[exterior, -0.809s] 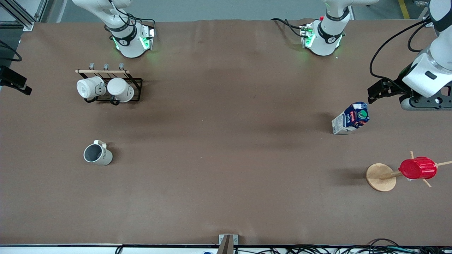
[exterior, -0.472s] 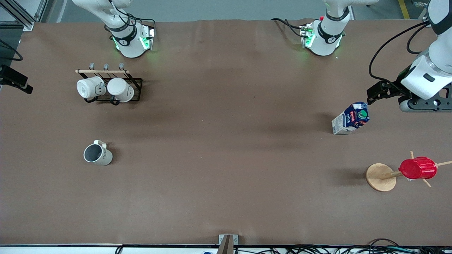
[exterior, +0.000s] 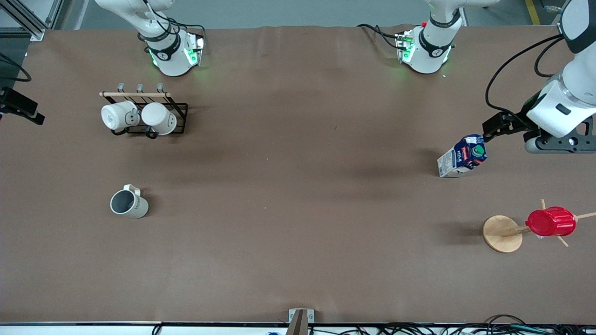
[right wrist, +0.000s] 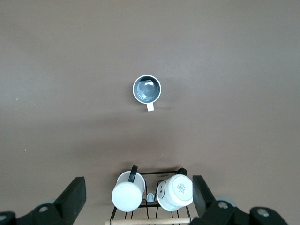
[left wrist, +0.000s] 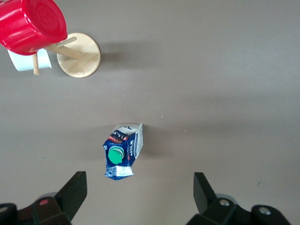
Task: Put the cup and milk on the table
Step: 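Grasp the milk carton with the left gripper while the right gripper reaches the mug, then grip the white mug with the right gripper and lift it off the table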
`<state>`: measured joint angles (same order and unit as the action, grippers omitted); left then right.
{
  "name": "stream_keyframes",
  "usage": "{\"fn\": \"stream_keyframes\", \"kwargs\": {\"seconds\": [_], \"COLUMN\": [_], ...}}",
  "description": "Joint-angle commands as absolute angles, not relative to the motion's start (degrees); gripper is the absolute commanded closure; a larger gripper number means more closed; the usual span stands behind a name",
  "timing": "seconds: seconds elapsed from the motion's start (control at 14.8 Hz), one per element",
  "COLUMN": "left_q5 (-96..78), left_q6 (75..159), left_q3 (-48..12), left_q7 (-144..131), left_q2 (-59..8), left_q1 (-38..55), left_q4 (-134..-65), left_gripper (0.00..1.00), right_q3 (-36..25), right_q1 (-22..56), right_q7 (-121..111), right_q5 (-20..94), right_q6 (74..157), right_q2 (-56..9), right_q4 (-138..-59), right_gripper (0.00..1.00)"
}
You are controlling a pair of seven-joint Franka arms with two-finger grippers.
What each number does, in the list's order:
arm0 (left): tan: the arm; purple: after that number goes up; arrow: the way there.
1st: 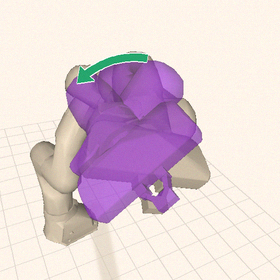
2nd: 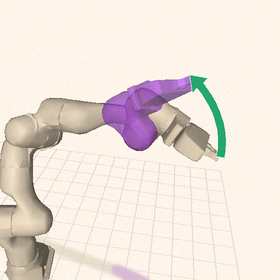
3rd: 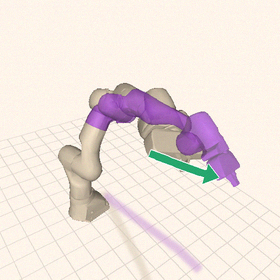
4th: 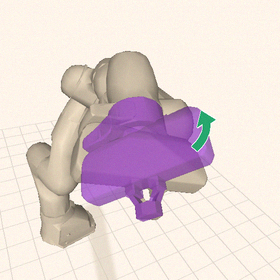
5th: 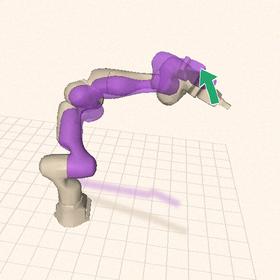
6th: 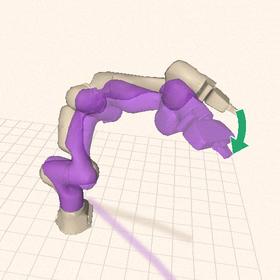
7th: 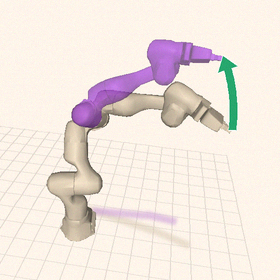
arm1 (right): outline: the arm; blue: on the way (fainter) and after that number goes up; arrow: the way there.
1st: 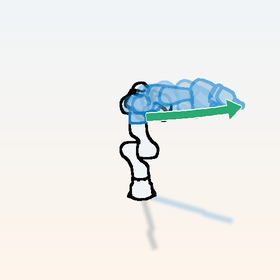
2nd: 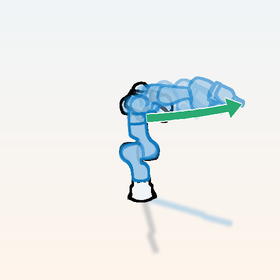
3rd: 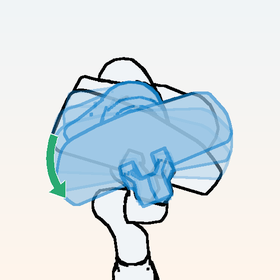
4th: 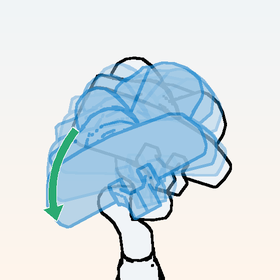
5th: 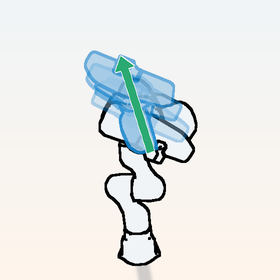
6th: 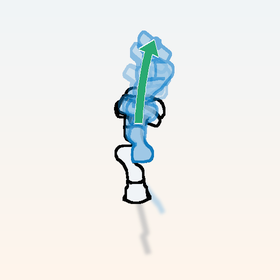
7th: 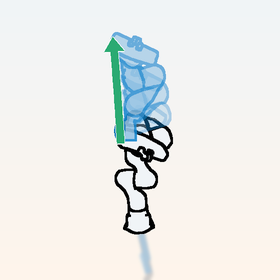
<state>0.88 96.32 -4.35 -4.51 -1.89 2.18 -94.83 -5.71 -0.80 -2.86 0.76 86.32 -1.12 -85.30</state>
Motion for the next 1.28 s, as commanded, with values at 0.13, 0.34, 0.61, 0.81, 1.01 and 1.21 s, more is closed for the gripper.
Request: {"fn": "stream_keyframes", "kwargs": {"seconds": [0.13, 0.34, 0.61, 0.81, 1.01, 1.21], "left_q5": [0.53, 0.88, 0.97, 3.5, 4.31, 4.22], "left_q6": [99.3, 104.74, 113.36, 115.48, 121.88, 125.07], "left_q3": [-4.31, -4.13, -4.13, -4.13, -4.31, -4.39], "left_q7": [-3.43, -3.43, -3.25, -2.37, -2.37, -2.55], "left_q2": [-3.43, -3.6, -4.83, -7.81, -8.35, -8.7], "left_q1": [1.67, 1.06, -1.4, -2.81, -5.18, -5.1], "left_q4": [-97.37, -104.04, -110.99, -112.49, -117.49, -119.71], "left_gripper": [0.0, 0.0, 0.01, 0.02, 0.03, 0.03], "right_q3": [-5.71, -5.71, -5.8, -5.89, -5.89, -5.89], "right_q1": [-0.7, -0.88, -1.49, -1.58, -2.02, -2.2], "right_q7": [-2.46, -3.33, -6.24, -7.72, -8.96, -9.23], "right_q5": [0.35, 0.53, 0.62, 0.62, 0.62, 0.62], "right_q6": [96.04, 103.33, 120.98, 130.67, 135.08, 141.31], "right_q2": [-8.25, -12.73, -17.83, -19.94, -21.35, -22.85], "right_q4": [-89.81, -93.24, -102.28, -107.3, -110.03, -112.93], "right_gripper": [0.0, 0.0, 0.0, 0.0, 0.0, 0.0]}}
